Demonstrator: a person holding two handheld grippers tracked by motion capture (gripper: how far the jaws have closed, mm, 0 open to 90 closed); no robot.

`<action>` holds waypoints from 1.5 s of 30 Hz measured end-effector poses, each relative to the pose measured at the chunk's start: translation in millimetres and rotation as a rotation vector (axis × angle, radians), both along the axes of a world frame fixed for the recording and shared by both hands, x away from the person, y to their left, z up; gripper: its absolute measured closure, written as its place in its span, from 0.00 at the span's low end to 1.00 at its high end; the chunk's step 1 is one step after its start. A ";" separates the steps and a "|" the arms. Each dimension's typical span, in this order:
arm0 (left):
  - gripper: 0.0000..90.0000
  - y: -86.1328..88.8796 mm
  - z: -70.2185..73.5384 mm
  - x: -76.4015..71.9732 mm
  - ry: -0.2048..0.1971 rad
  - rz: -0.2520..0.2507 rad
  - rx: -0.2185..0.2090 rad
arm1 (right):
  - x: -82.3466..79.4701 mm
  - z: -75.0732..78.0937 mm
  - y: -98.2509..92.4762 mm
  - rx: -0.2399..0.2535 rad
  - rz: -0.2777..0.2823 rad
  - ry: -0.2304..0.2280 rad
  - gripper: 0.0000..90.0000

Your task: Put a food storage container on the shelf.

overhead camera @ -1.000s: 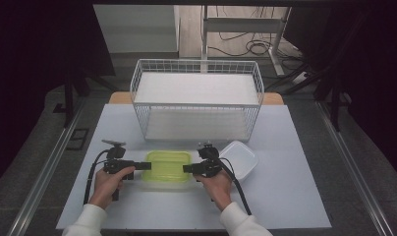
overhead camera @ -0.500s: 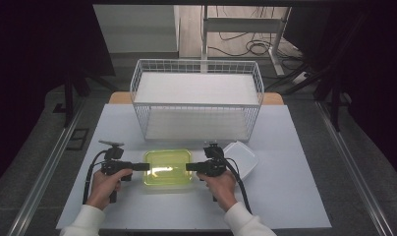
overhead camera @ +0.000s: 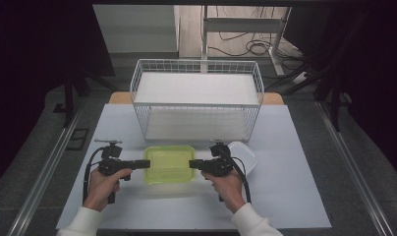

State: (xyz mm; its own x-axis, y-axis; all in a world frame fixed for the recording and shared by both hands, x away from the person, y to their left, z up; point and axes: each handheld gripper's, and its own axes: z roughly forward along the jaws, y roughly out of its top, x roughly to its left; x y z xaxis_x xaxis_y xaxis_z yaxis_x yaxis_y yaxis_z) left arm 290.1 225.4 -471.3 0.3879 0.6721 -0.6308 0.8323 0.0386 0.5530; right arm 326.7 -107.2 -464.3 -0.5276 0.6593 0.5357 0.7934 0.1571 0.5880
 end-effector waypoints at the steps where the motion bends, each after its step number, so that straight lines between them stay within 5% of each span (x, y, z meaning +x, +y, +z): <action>1: 0.87 -1.8 5.6 -2.5 -0.017 0.001 0.004 | -1.0 3.9 -2.4 0.008 0.004 -0.016 0.87; 17: 0.87 -18.7 40.7 -12.1 -0.130 0.001 0.041 | -6.6 31.6 -19.9 0.038 0.032 -0.118 0.87; 45: 0.87 -51.0 106.7 8.7 -0.257 -0.032 0.036 | 2.8 98.4 -55.2 0.037 0.022 -0.278 0.87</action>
